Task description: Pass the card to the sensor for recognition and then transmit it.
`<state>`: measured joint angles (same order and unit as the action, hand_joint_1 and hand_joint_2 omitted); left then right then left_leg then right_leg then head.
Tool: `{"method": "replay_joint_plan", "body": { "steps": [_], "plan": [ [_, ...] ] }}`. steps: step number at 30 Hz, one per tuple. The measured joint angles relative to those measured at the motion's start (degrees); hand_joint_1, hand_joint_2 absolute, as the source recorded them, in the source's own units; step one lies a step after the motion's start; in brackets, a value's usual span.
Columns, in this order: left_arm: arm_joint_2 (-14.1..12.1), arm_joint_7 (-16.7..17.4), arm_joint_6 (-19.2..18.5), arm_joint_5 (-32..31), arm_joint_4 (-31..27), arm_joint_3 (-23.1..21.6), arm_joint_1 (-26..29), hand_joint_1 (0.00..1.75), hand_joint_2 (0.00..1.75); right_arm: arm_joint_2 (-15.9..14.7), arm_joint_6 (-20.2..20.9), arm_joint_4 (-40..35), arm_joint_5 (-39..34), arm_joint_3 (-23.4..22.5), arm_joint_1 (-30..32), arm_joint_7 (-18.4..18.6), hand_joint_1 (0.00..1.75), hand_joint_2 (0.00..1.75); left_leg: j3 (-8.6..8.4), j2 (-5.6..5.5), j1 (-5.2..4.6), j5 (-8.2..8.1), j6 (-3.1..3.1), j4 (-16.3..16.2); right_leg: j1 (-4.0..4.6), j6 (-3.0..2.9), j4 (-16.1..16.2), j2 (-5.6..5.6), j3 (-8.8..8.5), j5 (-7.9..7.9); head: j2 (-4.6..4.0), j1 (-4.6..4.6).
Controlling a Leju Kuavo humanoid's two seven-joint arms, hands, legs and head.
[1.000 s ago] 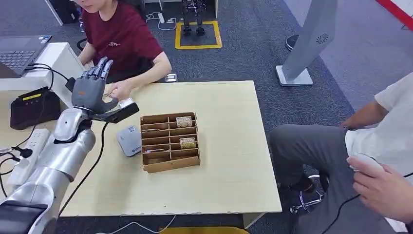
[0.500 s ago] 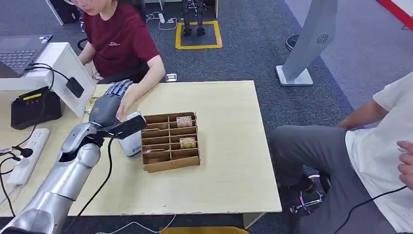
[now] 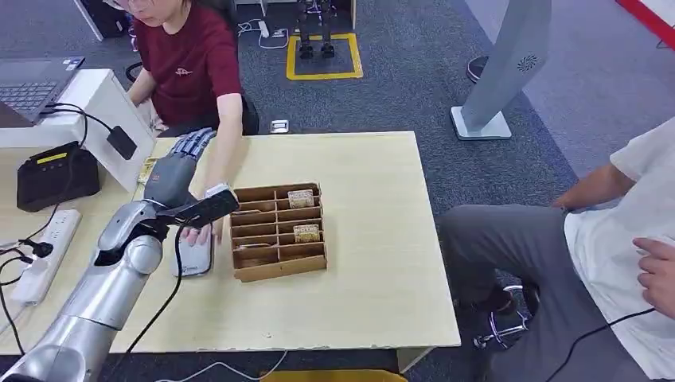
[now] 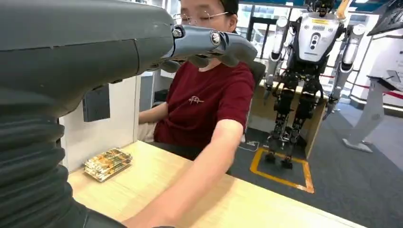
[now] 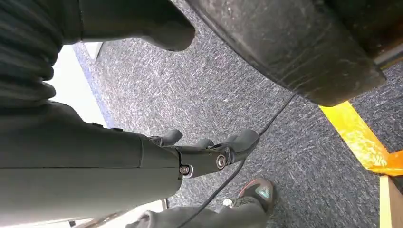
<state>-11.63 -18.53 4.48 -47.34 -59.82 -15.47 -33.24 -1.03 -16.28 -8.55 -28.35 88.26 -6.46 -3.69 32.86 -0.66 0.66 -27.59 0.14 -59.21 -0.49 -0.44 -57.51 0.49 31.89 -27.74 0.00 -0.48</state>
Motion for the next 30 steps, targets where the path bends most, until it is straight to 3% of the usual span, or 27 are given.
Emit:
{"method": "replay_joint_plan", "body": {
  "steps": [2, 4, 8, 11, 17, 21, 30],
  "plan": [
    [-0.02, -0.53, -0.81, 0.55, -0.02, -0.02, 0.02, 0.00, 1.75, 0.02, 0.02, 0.00, -0.07, -0.02, 0.01, 0.02, 0.00, 1.75, 0.00, 0.00, 0.00, 0.00, 0.00, 0.00, 0.00, 0.00, 0.00, 0.00, 0.00, 0.00, 0.00, 0.00],
    [-0.50, -2.60, -3.94, 2.06, -1.27, -0.88, 0.78, 0.00, 1.75, 0.00, 0.20, 0.00, -0.31, -0.02, 0.03, 0.20, 0.00, 1.75, -0.01, 0.01, 0.00, 0.00, 0.00, 0.00, 0.00, 0.00, 0.00, 0.01, -0.01, 0.00, 0.00, 0.00],
    [-2.03, -4.50, -9.56, 5.31, -9.58, -5.78, 6.12, 0.00, 1.75, 0.00, 0.11, 0.02, -1.07, -0.09, 0.37, -0.02, 0.00, 1.75, 0.02, 0.00, -0.01, -0.01, 0.00, 0.00, -0.01, 0.00, 0.00, 0.01, 0.01, -0.01, 0.00, 0.02],
    [-3.43, -4.83, -11.04, 6.19, -15.97, -10.30, 9.64, 0.00, 1.75, 0.00, -0.24, 0.02, -1.09, -0.11, 0.27, -0.31, 0.00, 1.75, 0.07, 0.01, -0.01, -0.02, 0.01, 0.00, -0.01, 0.00, 0.01, 0.02, 0.08, -0.02, 0.00, 0.00],
    [-5.75, -3.65, -11.94, 5.97, -24.11, -17.56, 11.94, 0.00, 1.75, 0.00, 0.16, 0.11, -1.57, -0.13, 0.20, 0.48, 0.00, 1.75, 0.09, 0.00, -0.01, -0.02, 0.01, 0.01, -0.01, 0.00, 0.01, -0.03, 0.08, -0.02, 0.00, 0.00],
    [-6.55, -3.34, -10.45, 5.14, -24.26, -20.74, 14.03, 0.00, 1.75, -0.11, 0.77, 0.13, -1.68, -0.11, 0.43, 1.16, 0.00, 1.75, 0.07, 0.02, 0.00, -0.01, 0.00, 0.01, -0.01, -0.01, 0.01, 0.01, 0.10, -0.01, 0.00, 0.00],
    [-7.61, -2.88, -9.07, 4.41, -24.26, -23.02, 14.91, 0.00, 1.75, -0.26, 1.29, 0.22, -1.49, -0.11, 0.54, 1.31, 0.00, 1.75, 0.08, -0.01, 0.00, -0.01, 0.00, 0.01, 0.00, -0.01, 0.00, -0.02, 0.09, -0.01, 0.00, 0.00]
  ]
}}
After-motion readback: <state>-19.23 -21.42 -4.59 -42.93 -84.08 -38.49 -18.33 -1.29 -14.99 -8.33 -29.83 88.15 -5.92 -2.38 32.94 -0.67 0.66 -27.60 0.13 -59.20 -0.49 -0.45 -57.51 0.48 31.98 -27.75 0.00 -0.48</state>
